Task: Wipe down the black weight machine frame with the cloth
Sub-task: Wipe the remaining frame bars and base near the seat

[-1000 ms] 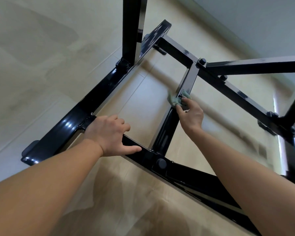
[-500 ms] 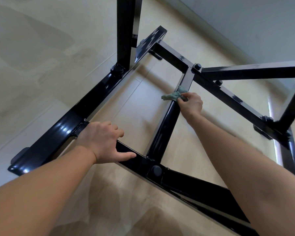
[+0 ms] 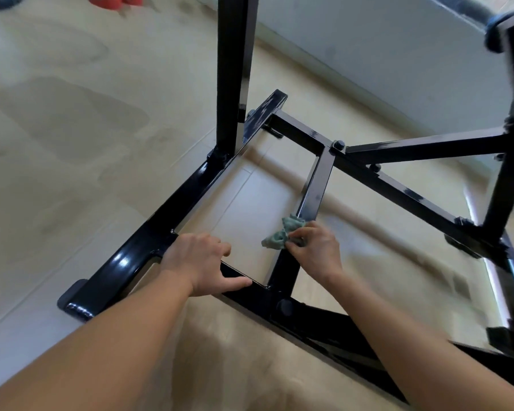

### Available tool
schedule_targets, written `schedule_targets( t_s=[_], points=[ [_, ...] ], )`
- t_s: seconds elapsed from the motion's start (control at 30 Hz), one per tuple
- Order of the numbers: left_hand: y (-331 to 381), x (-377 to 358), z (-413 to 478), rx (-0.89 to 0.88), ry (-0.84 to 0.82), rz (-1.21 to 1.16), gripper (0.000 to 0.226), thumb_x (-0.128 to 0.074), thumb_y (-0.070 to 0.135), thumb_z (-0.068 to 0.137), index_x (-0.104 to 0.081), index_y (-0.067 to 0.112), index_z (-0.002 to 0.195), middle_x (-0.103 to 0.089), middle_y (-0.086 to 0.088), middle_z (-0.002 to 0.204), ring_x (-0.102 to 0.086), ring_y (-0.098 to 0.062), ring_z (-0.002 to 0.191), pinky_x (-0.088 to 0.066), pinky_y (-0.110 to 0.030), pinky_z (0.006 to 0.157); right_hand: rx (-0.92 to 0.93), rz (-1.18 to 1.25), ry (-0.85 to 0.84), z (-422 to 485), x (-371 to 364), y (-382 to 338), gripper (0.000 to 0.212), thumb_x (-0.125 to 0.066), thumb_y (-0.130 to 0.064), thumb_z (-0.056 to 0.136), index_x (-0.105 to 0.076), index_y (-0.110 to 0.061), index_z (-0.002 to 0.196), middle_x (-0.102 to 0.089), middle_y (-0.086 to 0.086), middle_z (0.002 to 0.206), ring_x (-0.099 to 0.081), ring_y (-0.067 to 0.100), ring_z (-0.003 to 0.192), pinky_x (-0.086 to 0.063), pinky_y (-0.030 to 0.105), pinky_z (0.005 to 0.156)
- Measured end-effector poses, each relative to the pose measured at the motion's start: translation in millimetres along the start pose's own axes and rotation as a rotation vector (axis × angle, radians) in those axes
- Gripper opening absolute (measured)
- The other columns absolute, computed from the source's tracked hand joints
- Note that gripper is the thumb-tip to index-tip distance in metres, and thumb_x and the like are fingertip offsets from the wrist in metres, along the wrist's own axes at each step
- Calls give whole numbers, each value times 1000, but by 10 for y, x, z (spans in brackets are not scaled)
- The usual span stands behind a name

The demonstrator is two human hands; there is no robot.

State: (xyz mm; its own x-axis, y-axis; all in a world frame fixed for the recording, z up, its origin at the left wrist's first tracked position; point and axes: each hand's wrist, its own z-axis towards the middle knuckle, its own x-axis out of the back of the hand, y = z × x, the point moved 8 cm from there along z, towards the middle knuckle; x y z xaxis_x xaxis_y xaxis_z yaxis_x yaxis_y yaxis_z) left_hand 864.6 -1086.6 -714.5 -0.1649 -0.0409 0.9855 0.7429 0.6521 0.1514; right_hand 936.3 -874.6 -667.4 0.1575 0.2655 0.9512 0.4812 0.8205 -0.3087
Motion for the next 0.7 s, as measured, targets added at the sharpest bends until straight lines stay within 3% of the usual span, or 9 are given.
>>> schedule_targets(
  t_s=[0.27, 0.5, 0.7],
  points=[
    [82, 50, -71, -32, -59, 75, 98, -11, 99, 74, -60, 35, 130, -63, 7, 130, -49, -20, 123, -38, -39, 104, -44, -31, -109, -624, -80, -271, 21, -75, -33, 81, -80, -27, 101, -66, -2, 111, -61, 20, 107, -42, 24, 90],
    [-83, 299, -370, -82, -65, 19, 62, -44, 64, 97, -45, 27, 147, -48, 2, 148, -39, -21, 138, -32, -41, 114, 40, -36, -81, -976, -148, -590, 10, -72, -26, 86, -76, -22, 94, -67, -1, 101, -62, 23, 96, -42, 27, 77],
    [-973, 520, -736, 194, -95, -19, 66, -57, 48, 92, -37, 26, 151, -38, -2, 152, -38, -26, 136, -43, -44, 106, 150, 32, -163, -1014, -233, -1090, 15, -68, -23, 91, -76, -20, 103, -66, 1, 102, -60, 23, 93, -46, 31, 75]
  ],
)
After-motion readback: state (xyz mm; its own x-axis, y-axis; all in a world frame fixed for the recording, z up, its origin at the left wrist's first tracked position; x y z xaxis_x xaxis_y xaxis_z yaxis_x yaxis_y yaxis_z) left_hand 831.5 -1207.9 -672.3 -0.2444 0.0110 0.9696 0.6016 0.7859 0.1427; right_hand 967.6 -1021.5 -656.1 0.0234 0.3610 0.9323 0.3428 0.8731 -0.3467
